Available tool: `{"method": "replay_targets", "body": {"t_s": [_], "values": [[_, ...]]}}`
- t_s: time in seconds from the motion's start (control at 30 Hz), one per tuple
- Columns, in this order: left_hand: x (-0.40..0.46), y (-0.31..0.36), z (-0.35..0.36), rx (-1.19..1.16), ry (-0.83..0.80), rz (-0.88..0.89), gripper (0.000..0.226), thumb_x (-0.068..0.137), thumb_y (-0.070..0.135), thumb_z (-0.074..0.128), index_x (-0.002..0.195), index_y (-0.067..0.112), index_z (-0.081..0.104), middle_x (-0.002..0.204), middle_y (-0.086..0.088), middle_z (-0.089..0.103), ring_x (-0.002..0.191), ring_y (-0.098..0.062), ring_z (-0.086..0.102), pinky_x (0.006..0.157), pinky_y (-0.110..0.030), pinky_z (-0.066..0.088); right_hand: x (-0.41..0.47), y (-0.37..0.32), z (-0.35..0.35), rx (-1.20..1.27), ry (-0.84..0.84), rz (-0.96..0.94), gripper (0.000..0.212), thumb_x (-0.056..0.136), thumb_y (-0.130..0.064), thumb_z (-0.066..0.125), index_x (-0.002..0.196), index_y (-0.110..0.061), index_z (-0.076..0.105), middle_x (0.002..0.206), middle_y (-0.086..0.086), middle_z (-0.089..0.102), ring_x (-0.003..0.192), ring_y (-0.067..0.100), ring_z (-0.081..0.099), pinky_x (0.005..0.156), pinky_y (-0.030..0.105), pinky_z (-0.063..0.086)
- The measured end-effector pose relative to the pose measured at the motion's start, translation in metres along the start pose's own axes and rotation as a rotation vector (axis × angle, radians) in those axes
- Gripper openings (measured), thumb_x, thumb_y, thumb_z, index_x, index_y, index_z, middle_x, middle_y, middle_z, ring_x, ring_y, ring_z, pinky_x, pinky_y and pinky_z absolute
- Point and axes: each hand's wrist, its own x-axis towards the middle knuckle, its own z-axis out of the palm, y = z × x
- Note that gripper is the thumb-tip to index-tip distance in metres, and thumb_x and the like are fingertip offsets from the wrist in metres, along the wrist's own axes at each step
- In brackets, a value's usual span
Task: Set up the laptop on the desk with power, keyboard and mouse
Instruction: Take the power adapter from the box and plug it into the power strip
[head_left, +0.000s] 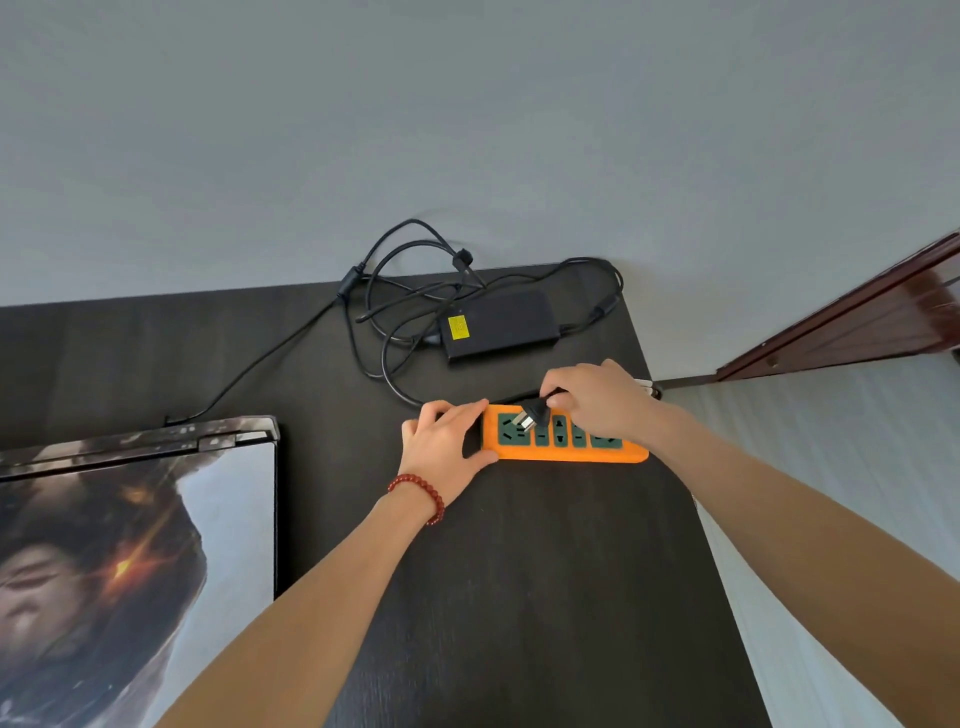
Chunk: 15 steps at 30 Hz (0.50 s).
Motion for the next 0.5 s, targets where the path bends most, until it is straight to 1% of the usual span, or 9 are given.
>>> {"method": "replay_targets", "body": {"t_s": [0.13, 0.3, 0.4, 0.5], "values": [[0.003, -0.002, 0.001, -0.005, 0.012, -0.001, 0.064, 0.08, 0.039, 0.065, 0.137, 0.028, 0.037, 0.131, 0.007, 0.052, 0.121, -0.015, 0.03, 0.09, -0.029, 0.02, 0.002, -0.002, -0.002, 0.001, -0.024, 0.001, 0.024, 0.097, -0.02, 0.037, 0.112, -0.02, 0.056, 0.11, 0.002, 0.064, 0.101, 0.02, 0.054, 0.092, 0.04, 0.031], [0.003, -0.001, 0.002, -0.01, 0.01, -0.012, 0.065, 0.079, 0.04, 0.065, 0.136, 0.028, 0.037, 0.132, 0.007, 0.052, 0.121, -0.015, 0.031, 0.089, -0.029, 0.022, 0.001, -0.003, -0.002, 0.038, 0.0, -0.011, 0.02, 0.096, -0.019, 0.044, 0.11, -0.02, 0.058, 0.109, 0.0, 0.065, 0.101, 0.019, 0.056, 0.092, 0.039, 0.034], [0.003, -0.001, 0.002, -0.015, 0.007, -0.022, 0.065, 0.079, 0.04, 0.065, 0.136, 0.029, 0.037, 0.132, 0.007, 0.051, 0.121, -0.015, 0.031, 0.09, -0.03, 0.023, -0.003, -0.003, -0.001, 0.067, 0.046, -0.03, 0.018, 0.094, -0.018, 0.048, 0.107, -0.02, 0.06, 0.111, -0.001, 0.065, 0.102, 0.018, 0.056, 0.091, 0.039, 0.034], [0.002, -0.001, 0.001, -0.019, 0.002, -0.028, 0.065, 0.079, 0.04, 0.065, 0.136, 0.029, 0.037, 0.132, 0.007, 0.051, 0.121, -0.015, 0.031, 0.089, -0.029, 0.022, -0.008, -0.005, 0.001, 0.093, 0.074, -0.028, 0.018, 0.093, -0.019, 0.049, 0.107, -0.02, 0.06, 0.112, -0.001, 0.065, 0.1, 0.018, 0.058, 0.093, 0.04, 0.034]]}}
